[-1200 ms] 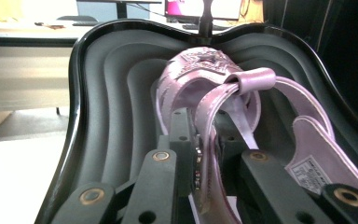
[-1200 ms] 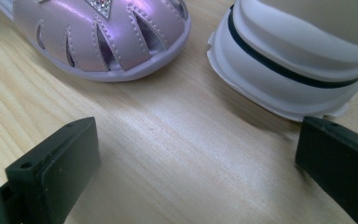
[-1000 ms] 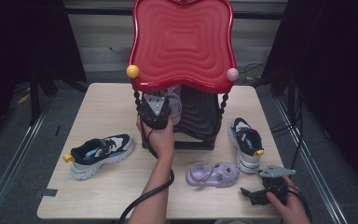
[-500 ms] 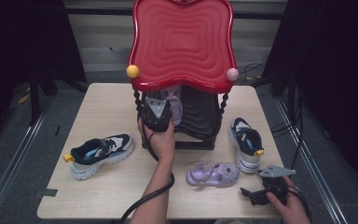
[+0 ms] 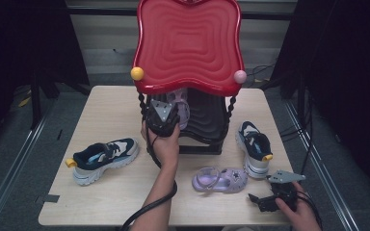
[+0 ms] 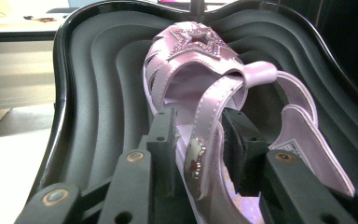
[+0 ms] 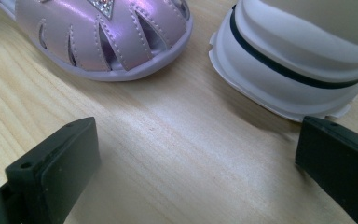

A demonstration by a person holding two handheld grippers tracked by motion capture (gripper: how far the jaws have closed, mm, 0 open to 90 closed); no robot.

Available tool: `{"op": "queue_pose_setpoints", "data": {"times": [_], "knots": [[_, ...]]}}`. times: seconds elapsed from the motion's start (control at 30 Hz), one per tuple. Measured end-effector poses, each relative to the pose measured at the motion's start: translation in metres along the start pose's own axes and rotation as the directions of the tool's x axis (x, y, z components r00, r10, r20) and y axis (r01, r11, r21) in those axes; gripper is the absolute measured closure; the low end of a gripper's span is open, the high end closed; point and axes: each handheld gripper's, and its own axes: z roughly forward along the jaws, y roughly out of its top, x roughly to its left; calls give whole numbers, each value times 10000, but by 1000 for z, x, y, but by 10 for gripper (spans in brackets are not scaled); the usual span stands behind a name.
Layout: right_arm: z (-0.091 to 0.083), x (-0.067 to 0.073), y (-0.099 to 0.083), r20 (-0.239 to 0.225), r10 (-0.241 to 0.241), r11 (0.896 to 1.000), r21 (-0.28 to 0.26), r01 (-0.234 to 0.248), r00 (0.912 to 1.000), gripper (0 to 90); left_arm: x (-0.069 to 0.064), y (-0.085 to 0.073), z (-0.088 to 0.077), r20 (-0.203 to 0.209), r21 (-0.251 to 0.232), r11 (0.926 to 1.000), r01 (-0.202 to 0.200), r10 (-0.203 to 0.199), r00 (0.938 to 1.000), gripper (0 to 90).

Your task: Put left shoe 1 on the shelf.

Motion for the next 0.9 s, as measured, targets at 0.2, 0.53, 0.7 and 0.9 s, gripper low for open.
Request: {"op": "queue_pose_setpoints", "data": {"times": [0.2, 0.53, 0.7, 0.9], "knots": [[0, 0, 0, -2, -3, 10000, 1, 3, 10000, 0, 5, 3, -7, 314, 177, 9998, 99, -104, 9995, 615], [0, 0, 0, 3, -1, 10000, -1, 1, 10000, 0, 4, 16, -22, 692, 449, 9990, -12, -19, 9976, 590], [0, 0, 0, 2, 0, 10000, 2, 0, 10000, 0, 5, 17, -28, 836, 605, 9979, -212, 161, 9964, 575], [0, 0, 0, -1, -4, 10000, -6, 4, 10000, 0, 5, 14, -35, 1353, 868, 9958, -276, 157, 9907, 559]]}}
